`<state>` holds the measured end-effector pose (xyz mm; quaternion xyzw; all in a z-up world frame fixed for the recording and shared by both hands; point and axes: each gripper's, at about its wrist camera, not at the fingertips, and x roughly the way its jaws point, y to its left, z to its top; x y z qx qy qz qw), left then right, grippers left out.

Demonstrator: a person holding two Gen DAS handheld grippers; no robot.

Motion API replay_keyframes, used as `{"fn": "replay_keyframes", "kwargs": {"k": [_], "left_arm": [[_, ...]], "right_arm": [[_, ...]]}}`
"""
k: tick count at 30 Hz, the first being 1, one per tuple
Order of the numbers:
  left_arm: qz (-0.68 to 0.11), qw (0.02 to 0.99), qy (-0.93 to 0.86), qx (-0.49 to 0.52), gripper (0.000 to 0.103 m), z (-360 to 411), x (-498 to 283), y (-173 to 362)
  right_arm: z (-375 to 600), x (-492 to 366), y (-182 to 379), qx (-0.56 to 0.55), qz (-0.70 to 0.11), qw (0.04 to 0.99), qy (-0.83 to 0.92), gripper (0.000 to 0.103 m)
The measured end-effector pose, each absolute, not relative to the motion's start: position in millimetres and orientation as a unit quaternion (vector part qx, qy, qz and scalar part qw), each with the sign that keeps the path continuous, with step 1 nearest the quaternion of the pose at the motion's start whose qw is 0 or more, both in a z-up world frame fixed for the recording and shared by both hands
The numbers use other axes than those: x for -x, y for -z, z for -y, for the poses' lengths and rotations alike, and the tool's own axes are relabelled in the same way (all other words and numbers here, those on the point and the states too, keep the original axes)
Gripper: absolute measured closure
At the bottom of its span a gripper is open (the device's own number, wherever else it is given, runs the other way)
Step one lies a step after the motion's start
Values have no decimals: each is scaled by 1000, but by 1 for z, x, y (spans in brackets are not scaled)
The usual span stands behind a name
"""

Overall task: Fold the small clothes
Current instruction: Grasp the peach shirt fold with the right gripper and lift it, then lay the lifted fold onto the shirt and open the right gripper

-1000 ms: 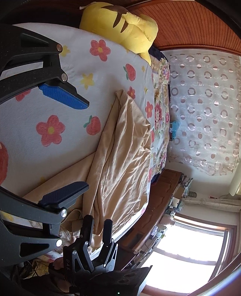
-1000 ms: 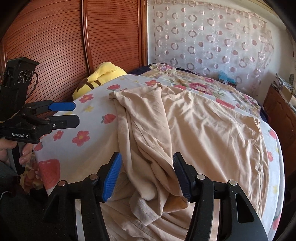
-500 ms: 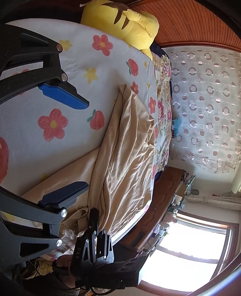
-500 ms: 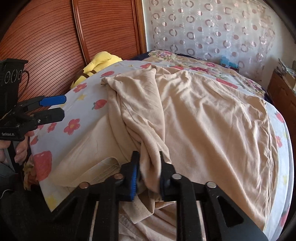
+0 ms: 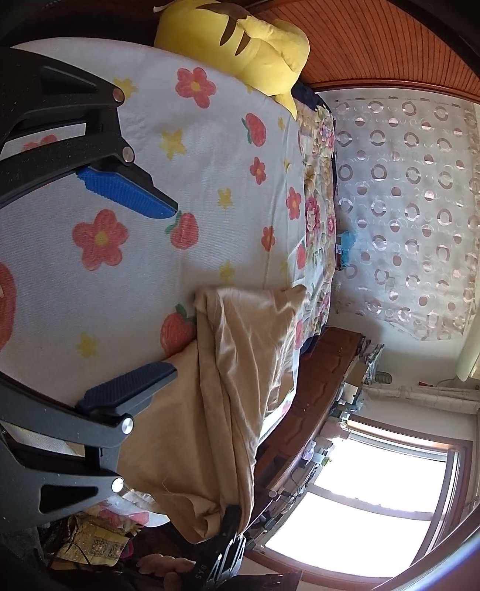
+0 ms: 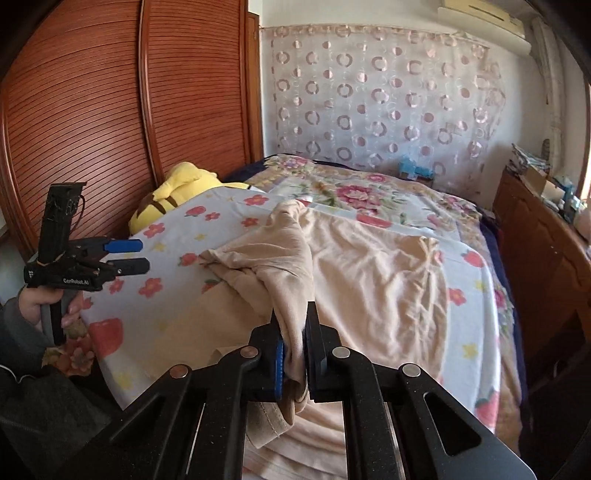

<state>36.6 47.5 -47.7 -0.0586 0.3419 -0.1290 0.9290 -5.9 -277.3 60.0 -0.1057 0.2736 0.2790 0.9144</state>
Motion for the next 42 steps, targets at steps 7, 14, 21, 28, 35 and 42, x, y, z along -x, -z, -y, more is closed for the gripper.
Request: {"fn": "replay_keyframes", "kwargs": {"k": [7, 14, 21, 28, 35, 42], "left_arm": [[-334, 932, 130, 52, 22, -39, -39, 44], [-330, 934, 129, 43, 22, -36, -37, 41], [-332, 933, 130, 44, 22, -36, -37, 42], [-339, 931, 128, 44, 22, -33, -36, 46], [-341, 930, 125, 50, 22, -38, -37, 50], [-343, 929, 125, 53, 22, -40, -36, 54]], "right_arm": [[321, 13, -27, 85, -327, 916, -216, 94], [307, 7, -13, 97, -343, 915, -191, 88], [319, 8, -47, 80, -307, 931, -181, 60], [282, -14, -47, 114, -291, 928, -203, 53], [210, -59, -31, 147, -319, 892, -284, 53], [136, -107, -4, 190, -361, 849, -336, 53]]}}
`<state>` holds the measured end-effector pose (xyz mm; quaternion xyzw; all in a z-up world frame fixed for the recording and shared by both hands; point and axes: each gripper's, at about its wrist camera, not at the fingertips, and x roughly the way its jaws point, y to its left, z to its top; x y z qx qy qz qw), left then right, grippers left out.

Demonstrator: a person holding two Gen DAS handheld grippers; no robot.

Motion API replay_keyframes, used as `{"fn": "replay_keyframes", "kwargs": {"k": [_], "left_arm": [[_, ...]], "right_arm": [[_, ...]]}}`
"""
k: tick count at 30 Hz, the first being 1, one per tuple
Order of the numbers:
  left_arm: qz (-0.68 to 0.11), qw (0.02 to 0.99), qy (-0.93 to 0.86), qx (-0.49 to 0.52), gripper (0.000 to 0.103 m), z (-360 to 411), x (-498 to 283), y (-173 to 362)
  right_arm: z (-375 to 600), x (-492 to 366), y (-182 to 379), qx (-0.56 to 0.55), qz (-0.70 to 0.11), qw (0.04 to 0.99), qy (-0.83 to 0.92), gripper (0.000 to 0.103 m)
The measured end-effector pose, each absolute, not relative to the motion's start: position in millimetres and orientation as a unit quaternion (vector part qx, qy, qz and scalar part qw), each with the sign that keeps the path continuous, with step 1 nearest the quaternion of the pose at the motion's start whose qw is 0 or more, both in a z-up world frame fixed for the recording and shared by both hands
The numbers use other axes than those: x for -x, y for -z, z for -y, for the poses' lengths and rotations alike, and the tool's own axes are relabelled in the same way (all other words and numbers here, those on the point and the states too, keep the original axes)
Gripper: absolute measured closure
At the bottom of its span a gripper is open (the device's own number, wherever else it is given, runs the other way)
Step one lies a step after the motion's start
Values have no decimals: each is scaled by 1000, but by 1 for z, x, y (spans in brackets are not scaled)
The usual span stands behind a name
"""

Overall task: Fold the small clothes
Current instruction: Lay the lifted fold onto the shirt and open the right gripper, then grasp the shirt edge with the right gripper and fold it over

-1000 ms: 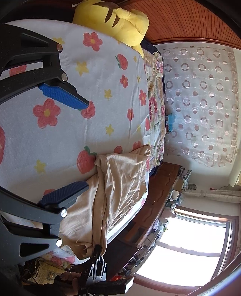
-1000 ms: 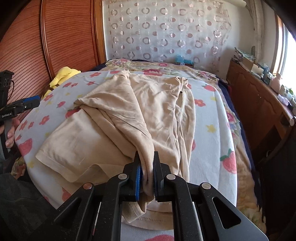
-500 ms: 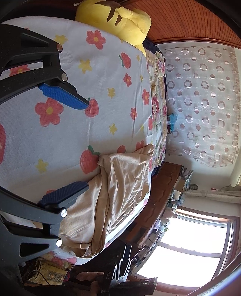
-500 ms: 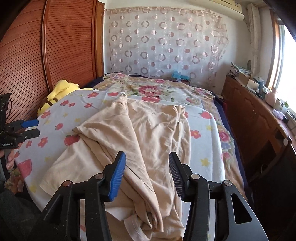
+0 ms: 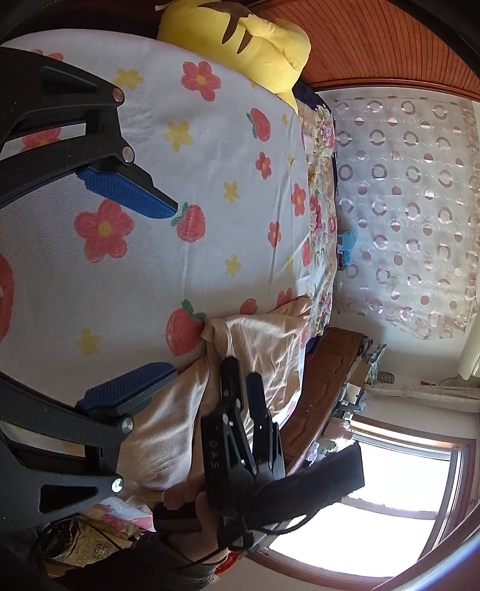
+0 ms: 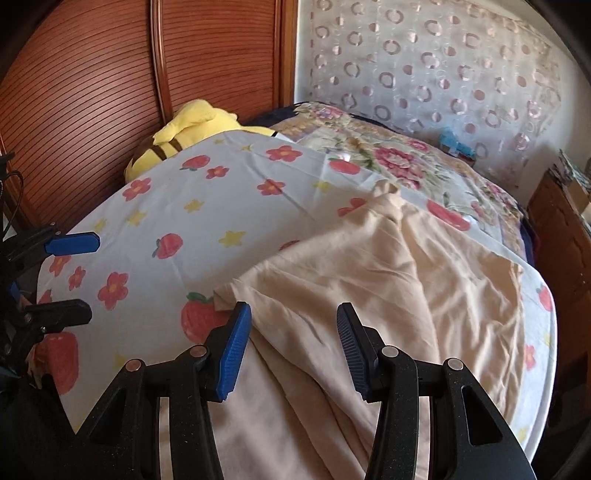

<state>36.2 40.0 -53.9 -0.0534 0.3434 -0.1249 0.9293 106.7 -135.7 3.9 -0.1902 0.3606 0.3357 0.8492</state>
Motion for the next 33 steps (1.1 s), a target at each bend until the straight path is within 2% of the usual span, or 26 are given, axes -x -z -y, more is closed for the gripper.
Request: {"fn": "replay_keyframes", "kwargs": {"k": [7, 11, 12, 14, 15, 27, 33], "left_arm": [[-345, 929, 124, 56, 22, -43, -35, 57], [-346, 928, 124, 58, 22, -44, -35, 59], [-347, 928, 125, 58, 22, -44, -35, 60], [-348, 927, 126, 57, 22, -42, -35, 60], [-349, 927, 127, 55, 22, -41, -34, 60], [-360, 921, 141, 42, 22, -25, -38, 64], [-366, 919, 143, 37, 22, -23, -38, 67]], "right_arm": [[87, -123, 24, 219, -397, 811, -369, 53], [80, -124, 29, 250, -390, 809, -363, 53], [81, -125, 28, 245, -393, 808, -365, 57], [86, -129, 27, 243, -390, 809, -365, 88], [90, -131, 26, 244, -389, 810, -363, 93], [179, -194, -48, 225, -330, 882, -248, 96], [222, -247, -44, 223, -317, 913, -130, 97]]}}
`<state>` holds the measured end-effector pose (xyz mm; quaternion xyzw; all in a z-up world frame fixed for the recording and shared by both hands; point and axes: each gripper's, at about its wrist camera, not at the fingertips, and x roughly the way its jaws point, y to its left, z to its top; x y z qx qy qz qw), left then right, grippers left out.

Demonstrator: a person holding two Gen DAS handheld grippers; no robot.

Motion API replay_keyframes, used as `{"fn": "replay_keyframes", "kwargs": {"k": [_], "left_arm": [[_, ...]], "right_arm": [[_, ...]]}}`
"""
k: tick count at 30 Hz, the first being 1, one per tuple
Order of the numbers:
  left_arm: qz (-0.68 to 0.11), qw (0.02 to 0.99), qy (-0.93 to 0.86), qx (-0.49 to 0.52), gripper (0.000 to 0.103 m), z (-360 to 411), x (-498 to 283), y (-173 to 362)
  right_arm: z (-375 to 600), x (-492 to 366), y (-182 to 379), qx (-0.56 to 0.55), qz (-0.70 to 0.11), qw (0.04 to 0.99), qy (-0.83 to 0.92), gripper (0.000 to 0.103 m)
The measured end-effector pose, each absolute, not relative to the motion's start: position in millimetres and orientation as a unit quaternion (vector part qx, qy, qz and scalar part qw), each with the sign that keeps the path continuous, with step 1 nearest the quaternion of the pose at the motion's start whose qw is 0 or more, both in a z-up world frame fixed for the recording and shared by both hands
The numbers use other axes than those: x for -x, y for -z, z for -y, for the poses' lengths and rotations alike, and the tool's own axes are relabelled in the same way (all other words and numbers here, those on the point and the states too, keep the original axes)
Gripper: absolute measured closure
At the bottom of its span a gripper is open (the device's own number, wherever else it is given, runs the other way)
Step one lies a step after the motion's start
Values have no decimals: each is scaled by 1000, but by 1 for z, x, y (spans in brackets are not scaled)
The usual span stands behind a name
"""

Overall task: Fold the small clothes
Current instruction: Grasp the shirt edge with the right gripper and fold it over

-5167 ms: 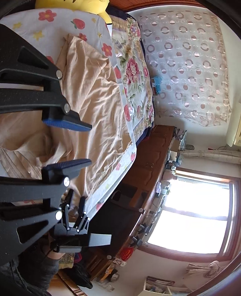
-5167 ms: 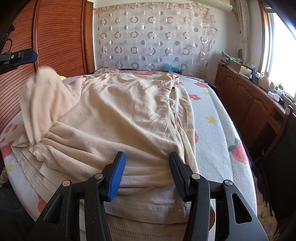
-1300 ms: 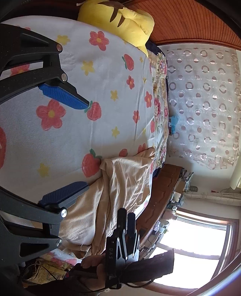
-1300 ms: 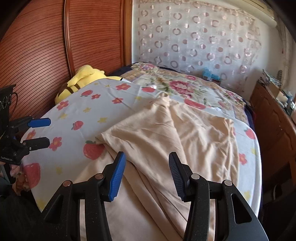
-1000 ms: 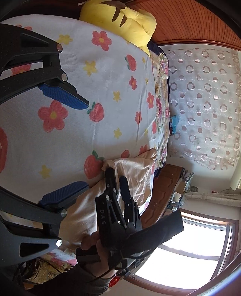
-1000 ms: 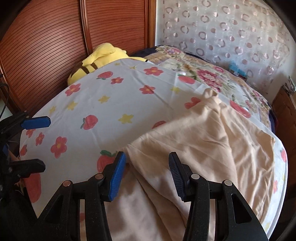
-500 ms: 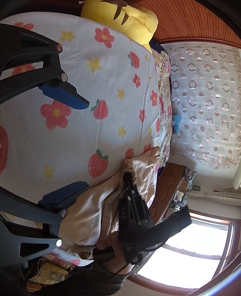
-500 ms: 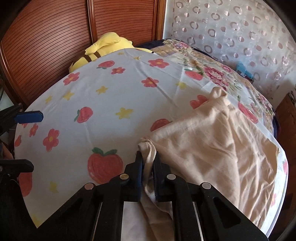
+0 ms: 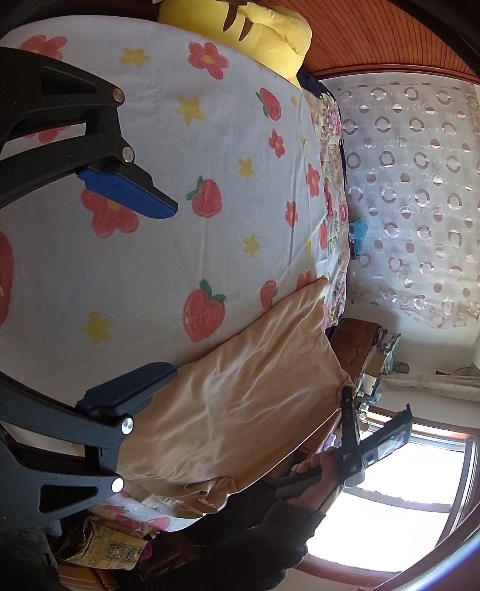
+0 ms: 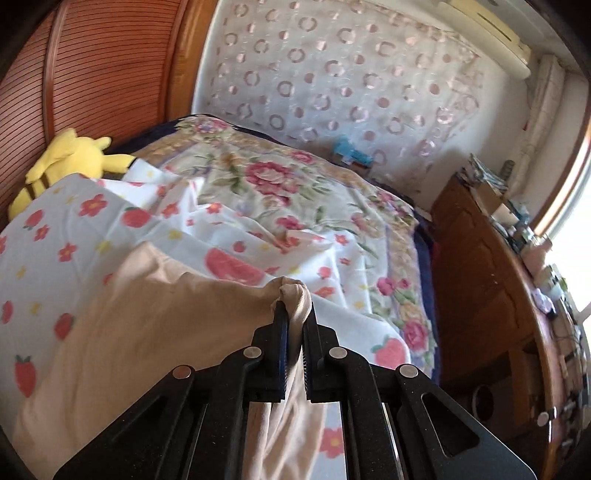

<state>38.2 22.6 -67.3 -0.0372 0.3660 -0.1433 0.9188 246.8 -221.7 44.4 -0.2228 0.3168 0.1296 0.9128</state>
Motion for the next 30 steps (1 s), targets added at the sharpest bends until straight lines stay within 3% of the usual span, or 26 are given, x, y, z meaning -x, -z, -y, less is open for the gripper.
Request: {"fn": "replay_keyframes", "kwargs": {"k": [4, 9, 11, 13, 20, 30], "left_arm": [[-372, 916, 146, 30, 22, -19, -37, 70], [-374, 915, 148, 27, 22, -13, -36, 71], [-372, 916, 150, 27, 22, -11, -35, 70], [-368, 917, 153, 25, 22, -8, -35, 68], [-366, 915, 167, 19, 22, 4, -36, 66], [-372, 907, 197, -7, 22, 37, -38, 66]], "right_arm": [[226, -278, -9, 211, -363, 904, -86, 96], [229, -284, 7, 185, -380, 904, -67, 84], [232, -284, 3, 181, -379, 906, -60, 75], [238, -279, -9, 171, -373, 910, -60, 74], [262, -190, -23, 155, -353, 917, -103, 74], [287, -50, 3, 134, -346, 913, -168, 74]]}}
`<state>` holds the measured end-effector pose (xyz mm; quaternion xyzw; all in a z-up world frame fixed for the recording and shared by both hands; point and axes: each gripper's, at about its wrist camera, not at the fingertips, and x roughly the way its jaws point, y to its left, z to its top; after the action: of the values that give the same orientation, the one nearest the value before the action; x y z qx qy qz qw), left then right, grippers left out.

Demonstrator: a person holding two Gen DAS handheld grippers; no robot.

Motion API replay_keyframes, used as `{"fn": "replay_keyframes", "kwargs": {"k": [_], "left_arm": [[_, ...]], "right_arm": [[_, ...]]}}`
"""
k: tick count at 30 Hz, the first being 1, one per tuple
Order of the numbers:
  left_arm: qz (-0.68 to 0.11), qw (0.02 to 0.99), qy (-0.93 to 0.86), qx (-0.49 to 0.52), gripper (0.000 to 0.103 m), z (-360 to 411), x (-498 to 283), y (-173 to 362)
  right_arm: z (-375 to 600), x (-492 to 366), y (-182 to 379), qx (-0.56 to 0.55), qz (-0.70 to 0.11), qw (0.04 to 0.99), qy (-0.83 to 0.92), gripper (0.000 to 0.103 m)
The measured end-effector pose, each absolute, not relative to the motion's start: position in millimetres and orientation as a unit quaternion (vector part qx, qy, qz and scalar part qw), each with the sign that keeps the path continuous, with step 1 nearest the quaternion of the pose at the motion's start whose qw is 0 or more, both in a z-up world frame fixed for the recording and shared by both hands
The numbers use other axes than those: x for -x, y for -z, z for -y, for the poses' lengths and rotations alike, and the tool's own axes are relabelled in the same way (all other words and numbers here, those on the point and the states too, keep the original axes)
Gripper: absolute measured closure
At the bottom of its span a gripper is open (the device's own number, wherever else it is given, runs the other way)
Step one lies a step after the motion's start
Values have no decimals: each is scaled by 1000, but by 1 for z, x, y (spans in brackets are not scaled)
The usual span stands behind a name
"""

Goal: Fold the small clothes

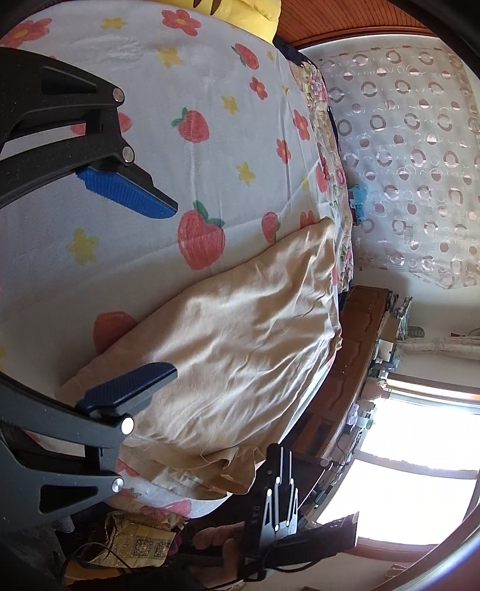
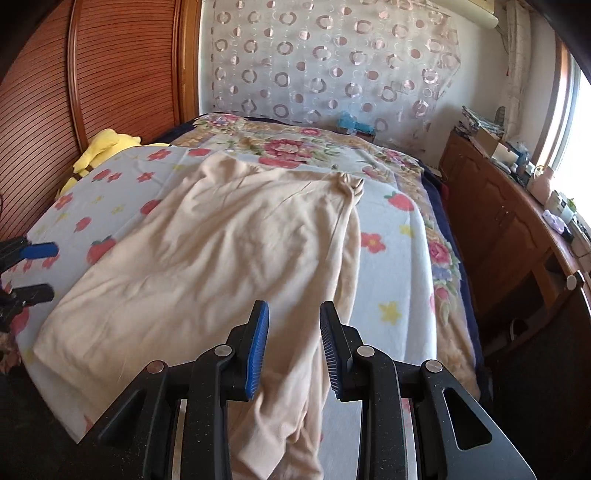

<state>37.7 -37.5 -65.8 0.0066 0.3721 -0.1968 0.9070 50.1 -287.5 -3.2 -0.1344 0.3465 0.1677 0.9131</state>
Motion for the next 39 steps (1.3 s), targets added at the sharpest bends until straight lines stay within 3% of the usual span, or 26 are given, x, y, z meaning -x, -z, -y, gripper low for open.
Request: {"fn": "replay_keyframes", "kwargs": {"k": [9, 19, 21, 23, 25, 39], "left_arm": [[-385, 898, 213, -23, 22, 55, -35, 72], [-397, 892, 217, -25, 22, 62, -37, 79], [-398, 891, 218, -25, 22, 63, -37, 81], [-399, 890, 218, -25, 22, 65, -37, 81], [-397, 891, 218, -26, 22, 64, -37, 81], [-388, 896, 215, -19, 22, 60, -35, 77]], "right_arm": [[298, -2, 3, 139, -334, 915, -180, 74], [321, -23, 24, 128, -365, 906, -169, 74], [326, -25, 25, 125, -368, 905, -172, 80], [329, -22, 25, 123, -371, 903, -180, 97], [335, -18, 23, 122, -371, 902, -183, 100], [372, 15, -1, 100, -381, 904, -168, 101]]}}
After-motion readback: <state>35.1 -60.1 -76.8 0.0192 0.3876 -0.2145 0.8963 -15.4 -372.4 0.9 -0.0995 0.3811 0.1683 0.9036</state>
